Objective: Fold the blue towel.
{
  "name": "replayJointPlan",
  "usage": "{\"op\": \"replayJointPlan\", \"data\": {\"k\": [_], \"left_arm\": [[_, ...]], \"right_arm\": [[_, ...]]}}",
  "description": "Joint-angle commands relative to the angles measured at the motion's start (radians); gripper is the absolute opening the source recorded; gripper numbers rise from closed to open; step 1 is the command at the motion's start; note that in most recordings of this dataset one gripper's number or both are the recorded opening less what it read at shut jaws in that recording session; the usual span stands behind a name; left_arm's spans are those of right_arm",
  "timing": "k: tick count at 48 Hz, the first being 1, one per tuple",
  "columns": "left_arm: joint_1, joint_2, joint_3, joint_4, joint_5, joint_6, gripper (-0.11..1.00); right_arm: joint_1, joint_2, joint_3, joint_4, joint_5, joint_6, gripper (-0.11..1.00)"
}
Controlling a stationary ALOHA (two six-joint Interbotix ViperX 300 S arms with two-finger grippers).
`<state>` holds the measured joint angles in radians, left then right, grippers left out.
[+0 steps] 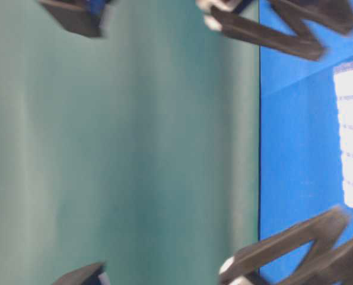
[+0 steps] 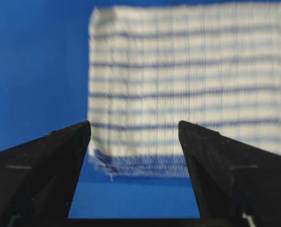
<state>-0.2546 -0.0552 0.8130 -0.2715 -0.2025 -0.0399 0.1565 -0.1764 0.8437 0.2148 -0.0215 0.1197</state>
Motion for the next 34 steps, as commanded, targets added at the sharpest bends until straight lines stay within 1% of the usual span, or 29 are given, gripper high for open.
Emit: {"op": "replayJointPlan", "data": {"k": [1, 6, 11, 21, 24, 28, 34], "left_arm": [[0.006, -0.086, 0.002, -0.002, 0.040, 0.003, 0.79], [0.006, -0.161, 0.032, 0.000, 0.058, 0.003, 0.79], [0.006, -0.241, 0.083, 0.000, 0.058, 0.011, 0.79], [0.006, -0.423, 0.215, 0.002, 0.031, 0.012, 0.78], [0.006, -0.477, 0.250, 0.002, 0.015, 0.017, 0.78], [0.006, -0.552, 0.291, 0.002, 0.008, 0.041, 0.78], [0.011, -0.629, 0.337, 0.002, 0.006, 0.095, 0.78]], "right_arm": [[0.003, -0.077, -0.009, -0.025, 0.023, -0.006, 0.86], [-0.003, -0.146, 0.003, -0.057, 0.055, -0.008, 0.86], [-0.012, -0.227, 0.037, -0.084, 0.078, -0.008, 0.86], [-0.046, -0.408, 0.132, -0.097, 0.098, -0.009, 0.86], [-0.052, -0.465, 0.156, -0.110, 0.112, -0.009, 0.86], [-0.058, -0.537, 0.190, -0.127, 0.132, -0.011, 0.86], [-0.083, -0.647, 0.249, -0.141, 0.161, -0.009, 0.86]]}}
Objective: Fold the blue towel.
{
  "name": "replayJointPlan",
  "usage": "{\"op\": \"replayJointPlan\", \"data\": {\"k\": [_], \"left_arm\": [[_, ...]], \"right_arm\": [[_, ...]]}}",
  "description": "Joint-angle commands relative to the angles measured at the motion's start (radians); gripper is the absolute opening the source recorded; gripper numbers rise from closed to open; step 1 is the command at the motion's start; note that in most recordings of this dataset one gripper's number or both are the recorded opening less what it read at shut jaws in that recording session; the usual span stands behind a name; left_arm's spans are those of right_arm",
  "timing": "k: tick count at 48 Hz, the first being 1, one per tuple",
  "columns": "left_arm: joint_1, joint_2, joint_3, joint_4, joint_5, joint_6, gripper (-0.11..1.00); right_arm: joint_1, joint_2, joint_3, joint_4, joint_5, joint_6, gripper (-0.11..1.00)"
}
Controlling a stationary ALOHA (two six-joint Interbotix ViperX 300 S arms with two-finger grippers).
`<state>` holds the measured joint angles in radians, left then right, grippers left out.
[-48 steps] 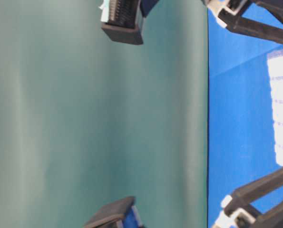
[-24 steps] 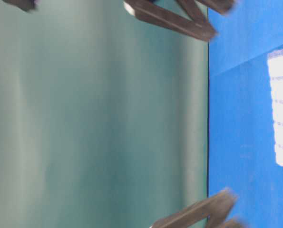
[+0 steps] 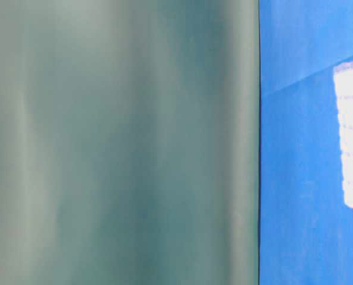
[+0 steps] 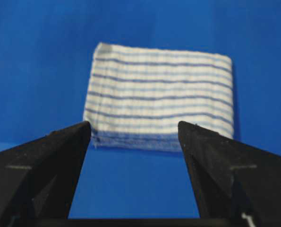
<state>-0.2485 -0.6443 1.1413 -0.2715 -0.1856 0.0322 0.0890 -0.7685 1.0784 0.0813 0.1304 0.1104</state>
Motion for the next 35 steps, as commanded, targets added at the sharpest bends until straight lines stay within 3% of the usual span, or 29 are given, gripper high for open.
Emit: {"op": "replayJointPlan", "data": {"k": [1, 9, 17, 35], "left_arm": [[0.005, -0.051, 0.017, 0.002, -0.011, 0.032, 0.78], [0.008, -0.130, 0.089, 0.003, -0.040, 0.094, 0.78], [0.008, -0.178, 0.163, 0.002, -0.095, 0.103, 0.78], [0.014, -0.195, 0.272, 0.002, -0.201, 0.103, 0.77]], "right_arm": [[-0.020, -0.071, 0.025, -0.008, 0.012, -0.002, 0.86], [-0.058, -0.176, 0.117, -0.011, 0.009, -0.002, 0.86], [-0.064, -0.241, 0.201, -0.012, -0.041, -0.002, 0.86], [-0.064, -0.210, 0.264, -0.009, -0.132, 0.000, 0.86]]}}
